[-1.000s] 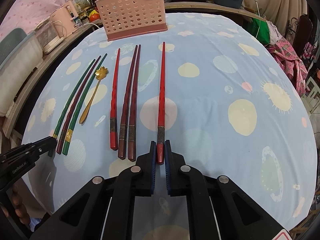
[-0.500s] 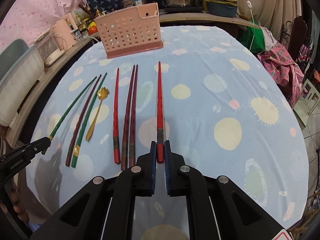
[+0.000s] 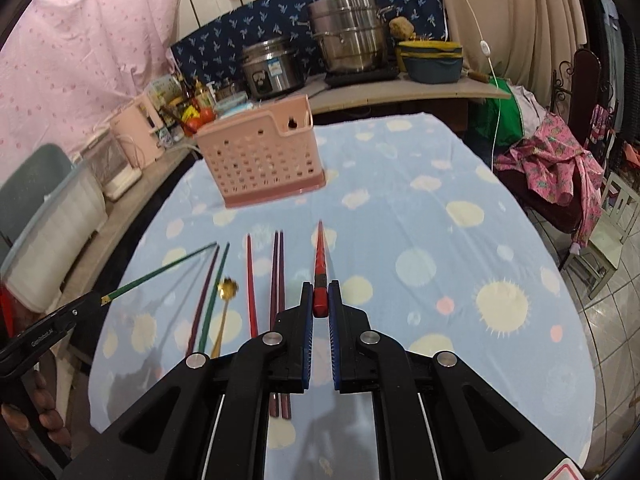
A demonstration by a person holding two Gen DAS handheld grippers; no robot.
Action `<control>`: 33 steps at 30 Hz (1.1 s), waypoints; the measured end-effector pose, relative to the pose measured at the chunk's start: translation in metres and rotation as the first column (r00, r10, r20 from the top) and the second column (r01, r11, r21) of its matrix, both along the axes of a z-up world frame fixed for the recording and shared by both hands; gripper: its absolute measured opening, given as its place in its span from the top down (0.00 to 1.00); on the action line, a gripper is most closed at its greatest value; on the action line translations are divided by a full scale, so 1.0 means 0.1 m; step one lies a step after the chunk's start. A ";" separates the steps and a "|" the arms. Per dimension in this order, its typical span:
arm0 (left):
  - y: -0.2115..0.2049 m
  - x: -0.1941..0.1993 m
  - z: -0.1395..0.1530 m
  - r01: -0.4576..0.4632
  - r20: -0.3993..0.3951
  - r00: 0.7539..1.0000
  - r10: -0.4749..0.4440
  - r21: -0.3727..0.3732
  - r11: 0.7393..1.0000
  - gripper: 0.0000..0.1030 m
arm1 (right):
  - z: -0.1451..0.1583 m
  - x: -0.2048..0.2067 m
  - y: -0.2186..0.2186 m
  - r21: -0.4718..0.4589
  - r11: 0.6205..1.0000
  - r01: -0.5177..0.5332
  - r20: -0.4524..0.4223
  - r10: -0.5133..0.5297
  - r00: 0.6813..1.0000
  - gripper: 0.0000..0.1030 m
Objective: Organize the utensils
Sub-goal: 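Lift the green chopstick with the left gripper while the right gripper carries the red chopstick to the basket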
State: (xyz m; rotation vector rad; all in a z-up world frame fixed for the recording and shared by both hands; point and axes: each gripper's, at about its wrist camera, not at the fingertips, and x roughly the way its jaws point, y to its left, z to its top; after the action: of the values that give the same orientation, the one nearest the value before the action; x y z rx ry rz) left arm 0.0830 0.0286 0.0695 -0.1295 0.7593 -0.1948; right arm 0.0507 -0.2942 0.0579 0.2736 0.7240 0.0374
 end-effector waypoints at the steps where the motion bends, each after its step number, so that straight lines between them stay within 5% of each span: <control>1: 0.01 0.02 0.04 -0.003 0.012 1.000 0.003 -0.001 1.000 0.93 | 0.04 0.02 -0.02 0.004 1.000 0.005 0.010 -0.005 1.000 0.93; 22: -0.08 0.81 0.94 -0.022 0.219 0.976 0.020 0.006 1.000 0.93 | 0.85 0.77 -0.32 0.054 0.998 0.023 0.189 -0.033 0.981 0.93; 33: -0.34 1.26 1.60 0.042 0.351 0.936 -0.028 -0.031 0.999 0.93 | 1.44 1.22 -0.28 0.106 0.994 -0.017 0.310 -0.017 0.951 0.93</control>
State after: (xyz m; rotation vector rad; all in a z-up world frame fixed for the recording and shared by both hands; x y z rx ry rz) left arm 0.2086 -0.0052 0.2290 -0.1134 0.4016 -0.2584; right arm 0.1724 -0.3226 0.2015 0.3619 0.4084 0.1180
